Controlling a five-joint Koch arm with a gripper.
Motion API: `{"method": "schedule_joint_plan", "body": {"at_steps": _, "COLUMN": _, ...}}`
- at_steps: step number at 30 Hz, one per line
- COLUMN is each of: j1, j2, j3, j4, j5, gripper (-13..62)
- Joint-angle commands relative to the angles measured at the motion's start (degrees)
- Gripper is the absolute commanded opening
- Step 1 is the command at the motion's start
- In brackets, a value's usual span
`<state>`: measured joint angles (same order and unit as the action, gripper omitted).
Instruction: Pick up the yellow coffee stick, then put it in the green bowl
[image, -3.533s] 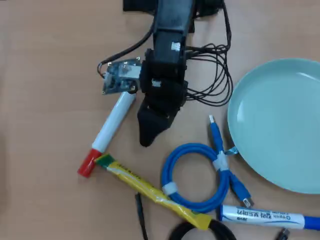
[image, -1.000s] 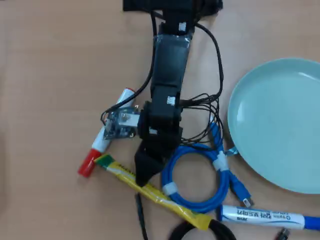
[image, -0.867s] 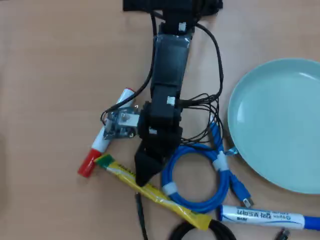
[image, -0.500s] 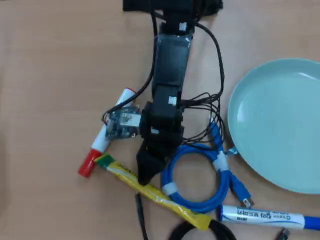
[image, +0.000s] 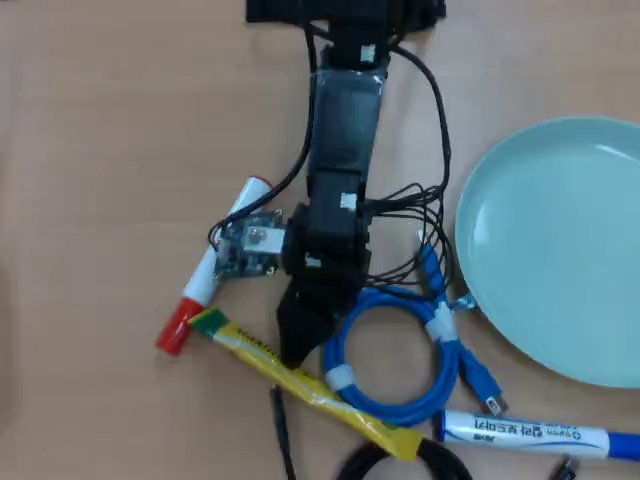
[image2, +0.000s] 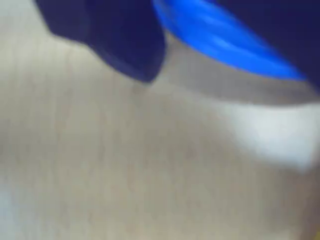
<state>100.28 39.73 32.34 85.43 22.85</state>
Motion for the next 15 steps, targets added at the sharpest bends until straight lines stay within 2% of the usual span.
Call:
{"method": "schedule_joint_plan", "body": {"at_steps": 1, "j1": 0.70, "j2": 0.00, "j3": -4.83, "j4": -2.55, "j5": 0.00, "gripper": 52.6}}
{"method": "schedule_joint_plan", "body": {"at_steps": 15, "j1": 1.23, "j2": -1.76, "j3": -3.87, "j4": -0.18, "j5": -6.06, "gripper": 52.7}}
